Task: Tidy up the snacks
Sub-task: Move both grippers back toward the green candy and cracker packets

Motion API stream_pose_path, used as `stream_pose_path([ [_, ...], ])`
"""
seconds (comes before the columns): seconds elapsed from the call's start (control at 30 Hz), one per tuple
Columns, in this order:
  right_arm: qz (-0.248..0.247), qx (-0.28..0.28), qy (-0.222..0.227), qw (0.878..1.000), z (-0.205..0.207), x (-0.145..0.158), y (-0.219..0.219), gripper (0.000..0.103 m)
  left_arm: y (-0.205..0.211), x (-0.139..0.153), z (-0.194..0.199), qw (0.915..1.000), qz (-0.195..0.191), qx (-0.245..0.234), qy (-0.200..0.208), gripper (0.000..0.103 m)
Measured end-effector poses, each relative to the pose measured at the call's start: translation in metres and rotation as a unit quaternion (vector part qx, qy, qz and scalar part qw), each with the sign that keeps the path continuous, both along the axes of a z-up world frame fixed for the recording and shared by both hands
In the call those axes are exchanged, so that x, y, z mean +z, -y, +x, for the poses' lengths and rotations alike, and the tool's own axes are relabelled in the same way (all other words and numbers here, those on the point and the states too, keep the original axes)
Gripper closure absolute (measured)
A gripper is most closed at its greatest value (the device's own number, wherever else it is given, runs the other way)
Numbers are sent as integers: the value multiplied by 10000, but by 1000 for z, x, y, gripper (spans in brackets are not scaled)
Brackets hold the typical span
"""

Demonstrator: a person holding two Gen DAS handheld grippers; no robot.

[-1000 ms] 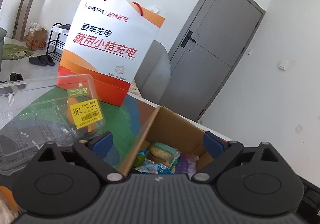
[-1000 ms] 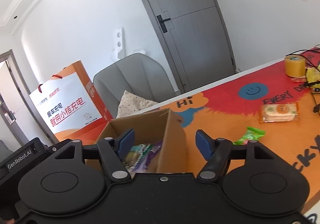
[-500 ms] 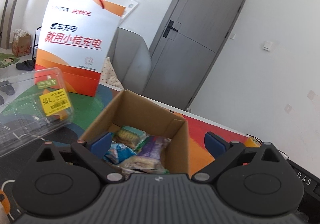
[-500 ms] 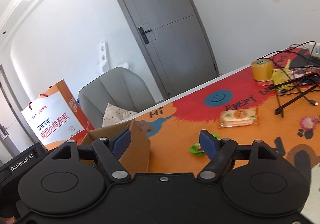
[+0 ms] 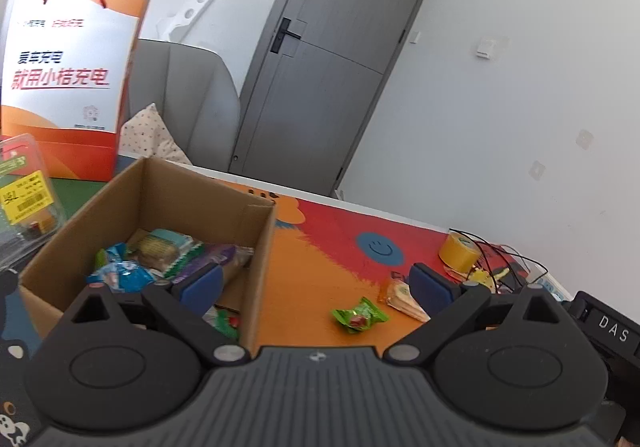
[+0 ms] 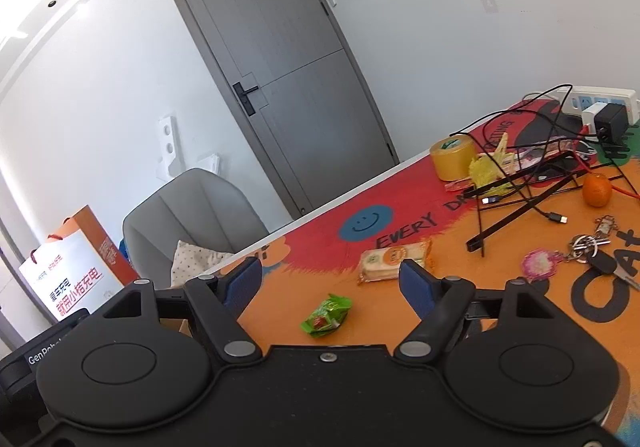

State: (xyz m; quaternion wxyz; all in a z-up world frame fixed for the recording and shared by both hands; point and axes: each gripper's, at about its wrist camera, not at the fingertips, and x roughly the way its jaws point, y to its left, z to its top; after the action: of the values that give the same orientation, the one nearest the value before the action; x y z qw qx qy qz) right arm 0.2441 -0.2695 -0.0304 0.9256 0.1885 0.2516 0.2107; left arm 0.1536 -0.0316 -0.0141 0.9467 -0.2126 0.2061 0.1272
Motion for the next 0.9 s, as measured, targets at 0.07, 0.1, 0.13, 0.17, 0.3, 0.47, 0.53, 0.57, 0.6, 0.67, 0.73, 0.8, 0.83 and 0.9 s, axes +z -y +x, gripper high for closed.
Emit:
stream_pose_path([
  [0.07, -17, -44, 6, 10000, 3, -1, 5, 27, 5, -1, 6, 10000, 21, -53, -25, 4],
  [0.1, -26, -57, 5, 10000, 6, -1, 9, 27, 8, -1, 9, 9999, 46, -78, -43, 4],
  [0.13, -38, -65, 4, 10000, 8, -1, 12, 27, 10, -1, 13, 9999, 88, -113, -69, 4],
  [0.17, -43, -72, -4, 10000, 11, -2, 15, 27, 12, -1, 17, 9997, 131, -164, -109, 4],
  [0.3, -143, -101, -104, 9998, 25, -8, 23, 27, 23, -5, 34, 9984, 323, -348, -301, 4],
  [0.47, -330, -103, -167, 9993, 43, -12, 30, 27, 33, -12, 55, 9962, 508, -477, -515, 4],
  [0.53, -458, -60, -177, 9988, 49, -13, 29, 27, 36, -15, 64, 9949, 593, -543, -604, 4],
  [0.57, -538, -31, -170, 9984, 52, -13, 29, 27, 38, -17, 69, 9941, 659, -559, -662, 4],
  [0.6, -618, 6, -159, 9980, 54, -13, 28, 27, 40, -19, 73, 9929, 747, -566, -734, 5],
  [0.67, -750, 89, -171, 9970, 61, -15, 26, 27, 43, -23, 82, 9907, 876, -602, -846, 4],
  [0.73, -831, 191, -217, 9961, 68, -18, 25, 27, 45, -29, 90, 9887, 943, -639, -973, 4],
  [0.8, -891, 250, -245, 9954, 75, -22, 24, 27, 47, -35, 98, 9868, 1016, -663, -1068, 5],
  [0.83, -897, 272, -269, 9952, 78, -25, 25, 27, 48, -38, 102, 9857, 1062, -656, -1134, 5],
  [0.9, -929, 318, -340, 9946, 87, -30, 26, 27, 49, -45, 109, 9835, 1121, -694, -1237, 5],
])
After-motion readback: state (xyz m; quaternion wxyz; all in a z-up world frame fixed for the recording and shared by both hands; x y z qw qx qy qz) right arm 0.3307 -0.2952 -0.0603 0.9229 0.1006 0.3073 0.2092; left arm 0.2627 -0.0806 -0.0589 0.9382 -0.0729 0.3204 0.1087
